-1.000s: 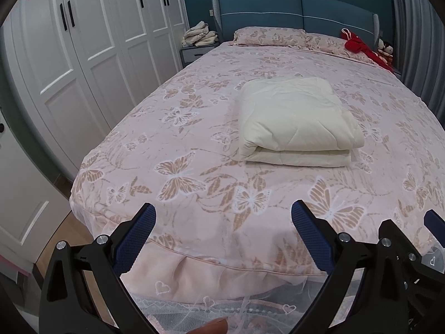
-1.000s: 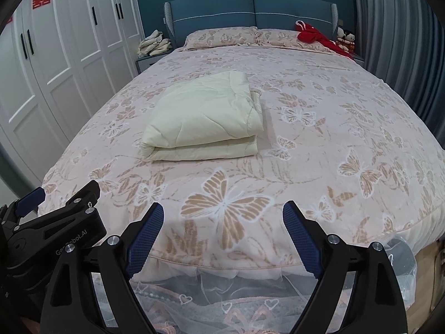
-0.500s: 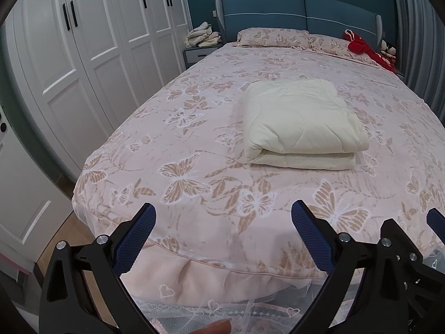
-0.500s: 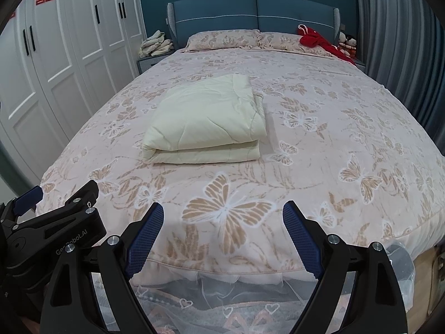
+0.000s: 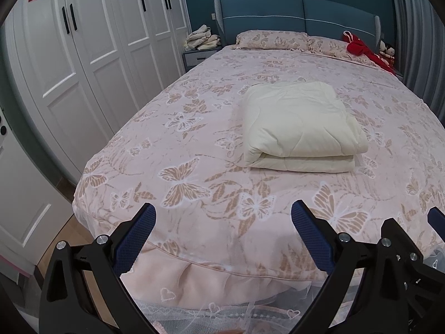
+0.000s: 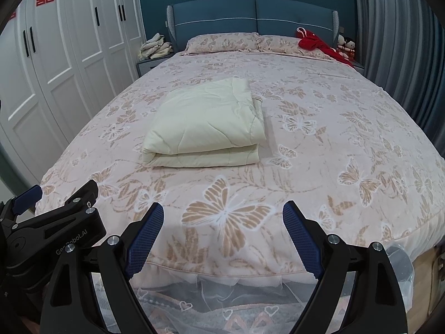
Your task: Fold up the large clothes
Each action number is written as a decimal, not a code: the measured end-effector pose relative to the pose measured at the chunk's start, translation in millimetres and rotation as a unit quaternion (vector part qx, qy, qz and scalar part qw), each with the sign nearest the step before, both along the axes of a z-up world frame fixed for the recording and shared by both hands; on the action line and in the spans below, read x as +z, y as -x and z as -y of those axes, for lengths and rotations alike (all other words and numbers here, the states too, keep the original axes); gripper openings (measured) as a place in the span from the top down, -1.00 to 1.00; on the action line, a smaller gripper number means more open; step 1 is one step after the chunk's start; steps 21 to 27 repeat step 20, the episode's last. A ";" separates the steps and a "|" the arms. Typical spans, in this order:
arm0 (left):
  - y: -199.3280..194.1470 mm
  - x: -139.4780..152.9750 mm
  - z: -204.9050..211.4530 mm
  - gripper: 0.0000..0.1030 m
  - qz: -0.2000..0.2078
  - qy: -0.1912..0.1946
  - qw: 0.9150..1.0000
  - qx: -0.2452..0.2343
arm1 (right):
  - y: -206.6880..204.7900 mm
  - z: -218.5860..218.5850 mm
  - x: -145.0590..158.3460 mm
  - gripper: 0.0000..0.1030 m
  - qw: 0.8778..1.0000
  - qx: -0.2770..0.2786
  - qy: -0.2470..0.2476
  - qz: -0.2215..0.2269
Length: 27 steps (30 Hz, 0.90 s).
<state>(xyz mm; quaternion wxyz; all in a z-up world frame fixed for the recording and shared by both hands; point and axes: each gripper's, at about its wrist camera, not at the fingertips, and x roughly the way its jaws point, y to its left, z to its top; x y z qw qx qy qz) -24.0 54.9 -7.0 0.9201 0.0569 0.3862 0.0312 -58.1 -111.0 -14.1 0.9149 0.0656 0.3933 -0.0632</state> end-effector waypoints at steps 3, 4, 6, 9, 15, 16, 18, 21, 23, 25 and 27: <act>0.7 1.2 1.5 -0.85 0.003 -0.003 1.000 0.002 | -0.2 -1.2 0.5 -0.66 1.000 -0.001 0.001 0.000; 0.7 1.5 1.5 -0.85 0.005 -0.004 1.000 0.003 | -0.2 -1.0 0.3 -0.66 1.000 0.000 0.000 0.000; 0.8 1.9 1.6 -0.85 0.007 -0.002 1.000 0.004 | 0.0 -0.9 0.3 -0.66 1.000 -0.001 -0.001 0.000; -0.8 1.3 -0.1 -0.85 0.003 0.007 1.000 0.002 | -0.3 -0.7 0.5 -0.66 1.000 -0.002 -0.002 0.000; -1.7 1.8 4.3 -0.79 0.002 -0.001 1.000 -0.007 | 0.6 -2.8 0.5 -0.66 1.000 -0.006 0.003 0.001; -2.2 2.0 4.8 -0.78 0.002 0.002 1.000 -0.011 | 0.8 -3.6 0.5 -0.66 1.000 -0.008 0.002 0.001; -2.7 2.0 5.7 -0.78 -0.001 0.005 1.000 -0.013 | 1.1 -4.3 0.8 -0.66 1.000 -0.010 0.001 0.002; -2.5 2.3 6.2 -0.78 -0.002 0.007 1.000 -0.011 | 2.1 -5.5 1.6 -0.66 1.000 -0.013 0.000 0.002; -2.5 2.3 6.2 -0.78 -0.002 0.007 1.000 -0.011 | 2.1 -5.5 1.6 -0.66 1.000 -0.013 0.000 0.002; -2.5 2.3 6.2 -0.78 -0.002 0.007 1.000 -0.011 | 2.1 -5.5 1.6 -0.66 1.000 -0.013 0.000 0.002; -2.5 2.3 6.2 -0.78 -0.002 0.007 1.000 -0.011 | 2.1 -5.5 1.6 -0.66 1.000 -0.013 0.000 0.002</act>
